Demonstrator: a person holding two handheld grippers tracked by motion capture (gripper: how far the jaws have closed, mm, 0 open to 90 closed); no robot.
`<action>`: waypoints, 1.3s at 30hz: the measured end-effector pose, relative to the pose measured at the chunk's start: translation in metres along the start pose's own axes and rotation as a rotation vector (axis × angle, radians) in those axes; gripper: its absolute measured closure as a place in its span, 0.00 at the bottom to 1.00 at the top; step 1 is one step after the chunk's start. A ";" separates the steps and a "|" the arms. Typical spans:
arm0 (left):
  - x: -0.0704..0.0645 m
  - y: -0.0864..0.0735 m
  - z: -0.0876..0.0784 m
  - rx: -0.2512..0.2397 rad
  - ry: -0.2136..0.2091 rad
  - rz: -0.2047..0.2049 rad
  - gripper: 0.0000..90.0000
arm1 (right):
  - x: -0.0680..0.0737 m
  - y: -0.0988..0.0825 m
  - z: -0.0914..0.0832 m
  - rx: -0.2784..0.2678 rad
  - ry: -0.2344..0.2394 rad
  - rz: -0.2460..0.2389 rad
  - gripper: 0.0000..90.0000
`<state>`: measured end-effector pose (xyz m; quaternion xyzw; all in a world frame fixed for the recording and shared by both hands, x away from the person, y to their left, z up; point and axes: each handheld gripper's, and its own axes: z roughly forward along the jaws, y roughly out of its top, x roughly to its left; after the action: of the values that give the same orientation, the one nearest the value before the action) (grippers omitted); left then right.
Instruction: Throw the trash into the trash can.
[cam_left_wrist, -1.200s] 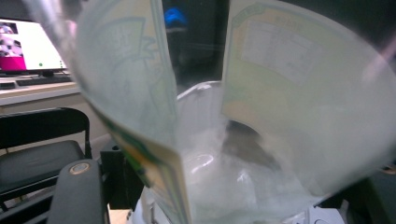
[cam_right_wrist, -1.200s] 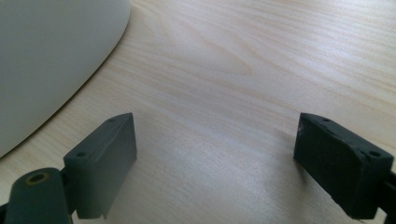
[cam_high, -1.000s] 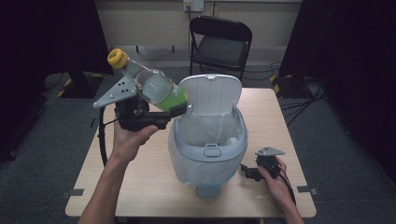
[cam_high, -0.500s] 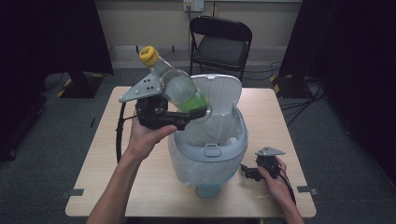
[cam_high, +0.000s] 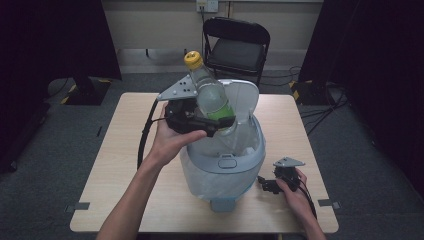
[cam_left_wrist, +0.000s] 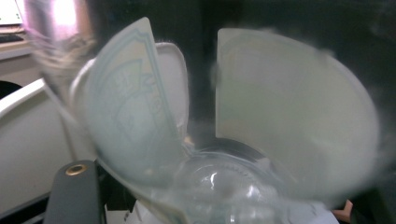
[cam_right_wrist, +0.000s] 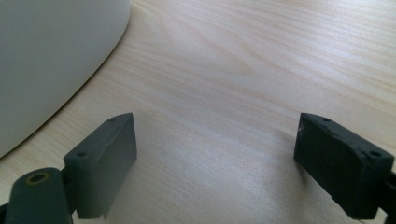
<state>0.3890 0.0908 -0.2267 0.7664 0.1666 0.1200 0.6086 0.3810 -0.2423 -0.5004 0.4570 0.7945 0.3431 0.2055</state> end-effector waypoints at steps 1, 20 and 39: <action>0.001 0.001 0.001 0.010 -0.001 0.005 0.29 | 0.000 0.000 0.000 0.000 0.000 0.000 0.13; 0.003 -0.007 0.016 0.090 -0.032 -0.023 0.27 | 0.000 0.000 0.000 0.000 0.000 0.000 0.13; 0.009 -0.021 0.018 0.132 -0.023 -0.038 0.31 | 0.000 0.000 0.000 0.000 0.000 0.000 0.13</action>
<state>0.4021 0.0822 -0.2511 0.8029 0.1818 0.0883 0.5608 0.3810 -0.2422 -0.5004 0.4571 0.7945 0.3430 0.2056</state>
